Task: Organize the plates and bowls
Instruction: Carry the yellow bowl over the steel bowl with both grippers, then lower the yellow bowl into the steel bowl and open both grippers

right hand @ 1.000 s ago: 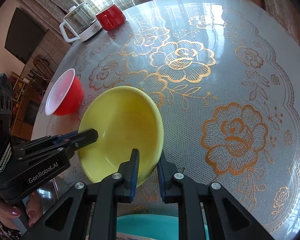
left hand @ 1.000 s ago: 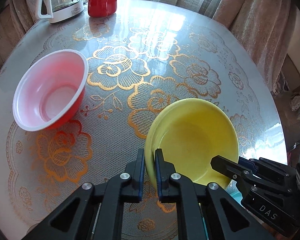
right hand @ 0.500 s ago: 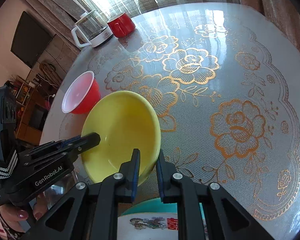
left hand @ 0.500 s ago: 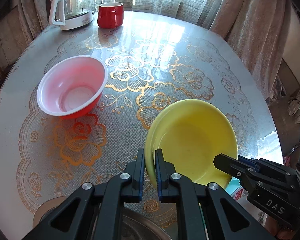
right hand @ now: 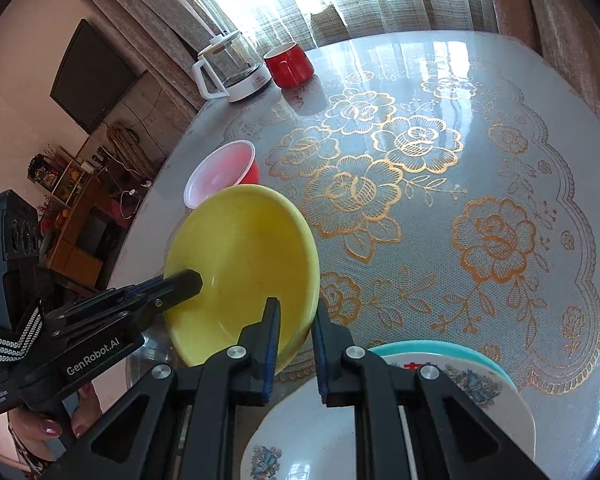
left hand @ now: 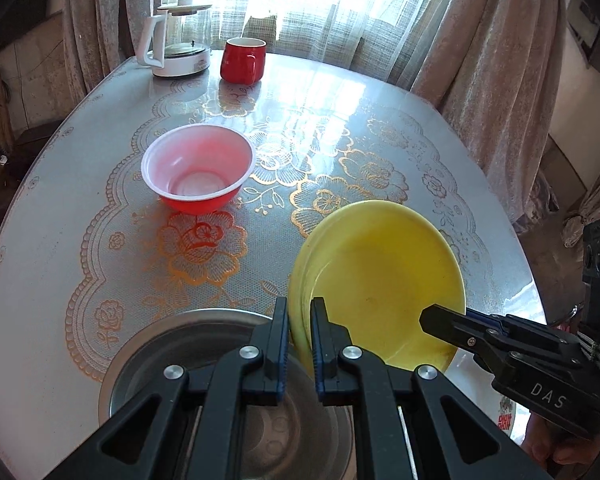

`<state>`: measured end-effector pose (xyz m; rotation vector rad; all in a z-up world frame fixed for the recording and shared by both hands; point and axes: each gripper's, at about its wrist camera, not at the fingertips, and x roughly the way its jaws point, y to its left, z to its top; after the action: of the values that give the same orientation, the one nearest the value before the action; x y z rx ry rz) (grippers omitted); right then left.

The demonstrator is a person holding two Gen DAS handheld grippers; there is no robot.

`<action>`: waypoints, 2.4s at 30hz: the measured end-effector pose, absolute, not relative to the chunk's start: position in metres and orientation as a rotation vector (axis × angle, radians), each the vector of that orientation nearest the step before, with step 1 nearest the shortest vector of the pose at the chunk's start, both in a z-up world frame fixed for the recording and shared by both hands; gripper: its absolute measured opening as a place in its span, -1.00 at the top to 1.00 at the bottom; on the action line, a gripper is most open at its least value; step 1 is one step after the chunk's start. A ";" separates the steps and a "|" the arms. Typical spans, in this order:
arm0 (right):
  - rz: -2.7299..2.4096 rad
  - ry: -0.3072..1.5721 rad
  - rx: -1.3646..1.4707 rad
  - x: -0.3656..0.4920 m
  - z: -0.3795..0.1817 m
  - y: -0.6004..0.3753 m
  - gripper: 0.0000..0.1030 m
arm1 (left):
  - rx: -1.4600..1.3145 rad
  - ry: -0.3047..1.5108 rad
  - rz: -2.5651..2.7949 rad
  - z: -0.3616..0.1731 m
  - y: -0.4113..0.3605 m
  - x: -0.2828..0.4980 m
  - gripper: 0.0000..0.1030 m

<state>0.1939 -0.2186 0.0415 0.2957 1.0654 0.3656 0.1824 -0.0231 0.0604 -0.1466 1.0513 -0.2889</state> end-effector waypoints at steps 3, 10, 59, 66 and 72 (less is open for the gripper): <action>0.388 1.059 0.303 0.184 0.042 -0.211 0.70 | -0.145 1.035 -0.277 0.063 -0.014 0.168 0.80; 0.432 1.051 0.313 0.171 0.042 -0.195 0.70 | -0.179 1.021 -0.261 0.064 0.006 0.148 0.80; 0.479 1.163 0.190 0.148 0.001 -0.120 0.64 | -0.143 1.059 -0.111 0.006 0.054 0.105 0.78; 0.465 1.157 0.221 0.149 0.004 -0.124 0.51 | -0.125 1.062 -0.096 0.002 0.052 0.107 0.78; 0.451 1.146 0.239 0.149 0.009 -0.129 0.45 | -0.123 1.057 -0.097 0.001 0.052 0.107 0.76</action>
<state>0.1489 -0.1293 0.0092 0.2385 1.1458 0.4513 0.1071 0.0516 0.0013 -0.1225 1.0572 -0.0972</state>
